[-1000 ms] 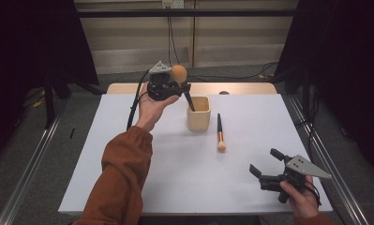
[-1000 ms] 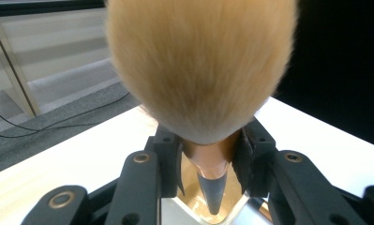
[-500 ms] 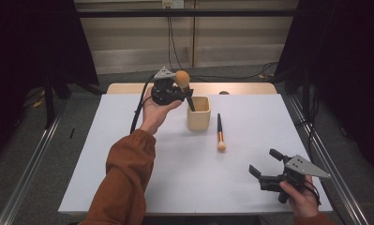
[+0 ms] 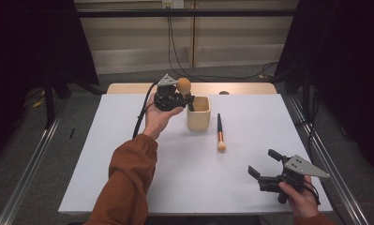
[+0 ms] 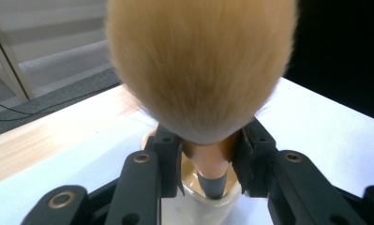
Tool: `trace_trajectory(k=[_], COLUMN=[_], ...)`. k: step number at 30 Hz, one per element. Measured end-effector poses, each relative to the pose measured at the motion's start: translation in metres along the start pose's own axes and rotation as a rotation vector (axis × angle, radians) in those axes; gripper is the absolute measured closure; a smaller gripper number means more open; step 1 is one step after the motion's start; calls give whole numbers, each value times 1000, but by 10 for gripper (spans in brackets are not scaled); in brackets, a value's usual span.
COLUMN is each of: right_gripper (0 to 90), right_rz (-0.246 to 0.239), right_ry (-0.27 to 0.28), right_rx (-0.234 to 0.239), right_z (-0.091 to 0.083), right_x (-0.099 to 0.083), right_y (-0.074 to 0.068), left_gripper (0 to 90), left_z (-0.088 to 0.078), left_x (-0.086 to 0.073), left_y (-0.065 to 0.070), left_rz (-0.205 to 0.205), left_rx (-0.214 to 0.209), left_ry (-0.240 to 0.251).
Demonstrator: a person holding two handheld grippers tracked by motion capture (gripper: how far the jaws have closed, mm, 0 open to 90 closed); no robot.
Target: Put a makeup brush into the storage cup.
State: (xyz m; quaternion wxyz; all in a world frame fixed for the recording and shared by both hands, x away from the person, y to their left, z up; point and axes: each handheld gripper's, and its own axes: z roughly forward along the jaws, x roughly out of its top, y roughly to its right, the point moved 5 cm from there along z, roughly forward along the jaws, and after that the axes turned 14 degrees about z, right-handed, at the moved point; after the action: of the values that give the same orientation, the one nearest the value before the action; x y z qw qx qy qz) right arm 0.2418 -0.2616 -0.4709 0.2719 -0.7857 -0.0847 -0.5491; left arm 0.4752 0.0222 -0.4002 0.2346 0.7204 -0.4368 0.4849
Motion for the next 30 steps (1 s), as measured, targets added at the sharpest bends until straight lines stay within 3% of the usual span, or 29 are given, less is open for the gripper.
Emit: trace_trajectory(k=[9,13,19,21,24,26,30], right_gripper=[0,0,0,0,0,0,0], right_rz=[-9,-3,7,5,2,2,2], right_ry=[0,0,-3,-1,-3,-3,-4], right_rx=[6,6,3,7,7,8,10], right_z=[0,0,0,0,0,0,1], right_x=[0,0,0,0,-1,0,0], right_y=[0,-1,0,0,-1,-1,-1], left_gripper=[655,653,643,572,474,368,297], left_z=[4,4,4,2,-1,-4,-6], left_x=[-1,-3,-8,-9,-12,-13,-16], left_y=[5,4,4,2,1,0,0], left_rz=[13,-11,-7,-19,-4,-15,-13], left_rx=[3,2,17,39,53,54,45], left_ry=[-12,-28,-34,-39,-41,-37,-15])
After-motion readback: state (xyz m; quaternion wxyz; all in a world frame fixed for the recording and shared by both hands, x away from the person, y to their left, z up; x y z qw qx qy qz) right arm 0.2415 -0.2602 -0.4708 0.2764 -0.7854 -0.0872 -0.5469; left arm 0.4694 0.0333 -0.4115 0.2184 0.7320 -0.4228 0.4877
